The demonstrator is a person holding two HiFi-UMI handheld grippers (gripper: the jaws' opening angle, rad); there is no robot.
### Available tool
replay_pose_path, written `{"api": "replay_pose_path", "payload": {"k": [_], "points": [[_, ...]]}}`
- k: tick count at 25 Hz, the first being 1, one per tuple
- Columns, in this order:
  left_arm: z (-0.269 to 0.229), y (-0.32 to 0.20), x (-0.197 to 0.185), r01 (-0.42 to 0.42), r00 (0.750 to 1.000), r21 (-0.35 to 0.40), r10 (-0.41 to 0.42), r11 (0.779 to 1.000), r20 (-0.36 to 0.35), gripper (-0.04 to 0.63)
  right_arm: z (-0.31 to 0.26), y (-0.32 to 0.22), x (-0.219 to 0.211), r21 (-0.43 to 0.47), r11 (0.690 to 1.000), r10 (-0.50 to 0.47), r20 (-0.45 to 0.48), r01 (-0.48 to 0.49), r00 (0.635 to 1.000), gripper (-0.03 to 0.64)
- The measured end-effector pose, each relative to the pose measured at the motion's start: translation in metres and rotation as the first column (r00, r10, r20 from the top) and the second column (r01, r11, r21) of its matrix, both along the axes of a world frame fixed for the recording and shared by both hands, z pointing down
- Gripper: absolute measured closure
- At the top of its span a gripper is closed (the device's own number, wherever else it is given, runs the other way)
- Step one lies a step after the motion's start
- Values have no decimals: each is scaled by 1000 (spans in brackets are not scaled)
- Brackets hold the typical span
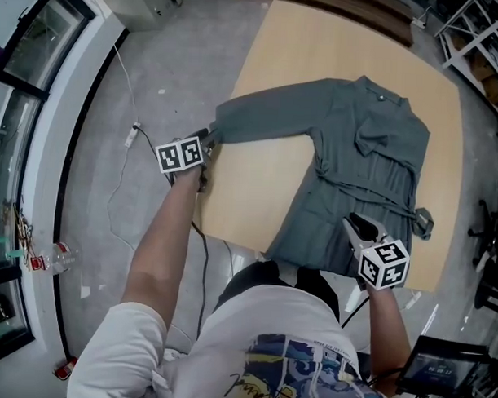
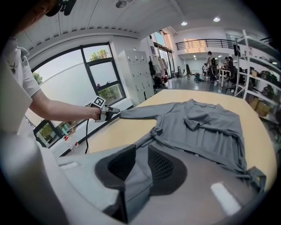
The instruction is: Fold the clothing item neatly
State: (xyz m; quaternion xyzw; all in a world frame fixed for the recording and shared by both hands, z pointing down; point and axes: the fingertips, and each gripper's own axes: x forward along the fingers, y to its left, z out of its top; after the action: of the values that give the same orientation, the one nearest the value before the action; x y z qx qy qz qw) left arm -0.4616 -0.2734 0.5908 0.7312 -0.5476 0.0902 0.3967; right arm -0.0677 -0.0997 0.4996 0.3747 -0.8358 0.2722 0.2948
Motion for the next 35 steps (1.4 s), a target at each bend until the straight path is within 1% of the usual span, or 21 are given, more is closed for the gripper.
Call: {"api": "replay_pose_path", "payload": {"k": [2, 4, 5, 9, 13, 15, 18, 19, 20, 22, 24, 26, 28, 32, 35], "points": [[1, -8, -4, 46, 997, -2, -46, 999, -70, 387, 3, 1, 1, -8, 1000, -4, -8, 4, 1000, 540], [4, -14, -8, 97, 984, -12, -98, 995, -148, 380, 3, 1, 1, -9, 1000, -3, -10, 3, 1000, 540], [7, -16, -11, 113, 979, -25, -115, 993, -170, 380, 3, 1, 1, -10, 1000, -1, -8, 1, 1000, 541], [25, -18, -13, 119, 976, -81, -132, 990, -175, 376, 4, 2, 0, -15, 1000, 4, -6, -4, 1000, 541], [34, -21, 0, 82, 971, -109, -104, 991, -216, 346, 6, 2, -1, -23, 1000, 6, -4, -6, 1000, 540], [40, -21, 4, 67, 970, -138, -97, 988, -224, 314, 7, 2, -2, -27, 1000, 7, -3, -7, 1000, 540], [45, -22, 5, 50, 969, -172, -90, 984, -229, 314, 7, 1, -4, -31, 999, 10, 2, -10, 1000, 540], [46, -21, 5, 43, 968, -180, -85, 983, -235, 321, 7, 2, -4, -33, 999, 11, 4, -11, 1000, 540], [47, -20, 5, 31, 968, -186, -77, 982, -240, 342, 8, 2, -4, -35, 999, 12, 5, -12, 1000, 541], [47, -18, 6, 2, 971, -187, -47, 982, -235, 416, 8, 3, -4, -38, 999, 14, 8, -13, 1000, 541], [45, -17, 5, -18, 976, -175, -21, 984, -218, 442, 8, 3, -5, -40, 999, 16, 10, -15, 1000, 541], [42, -18, 4, -16, 980, -159, -16, 987, -200, 466, 8, 4, -3, -42, 999, 18, 7, -18, 1000, 540], [34, -21, 1, -1, 985, -134, -22, 991, -172, 521, 8, 4, 0, -43, 999, 21, 5, -20, 1000, 540], [14, -30, 0, 10, 994, -69, -18, 998, -108, 538, 6, 6, 3, -40, 999, 20, 6, -20, 1000, 540], [-3, -35, 3, 18, 995, -17, -20, 1000, -93, 541, 6, 10, 4, -40, 999, 16, 13, -16, 1000, 541]]}}
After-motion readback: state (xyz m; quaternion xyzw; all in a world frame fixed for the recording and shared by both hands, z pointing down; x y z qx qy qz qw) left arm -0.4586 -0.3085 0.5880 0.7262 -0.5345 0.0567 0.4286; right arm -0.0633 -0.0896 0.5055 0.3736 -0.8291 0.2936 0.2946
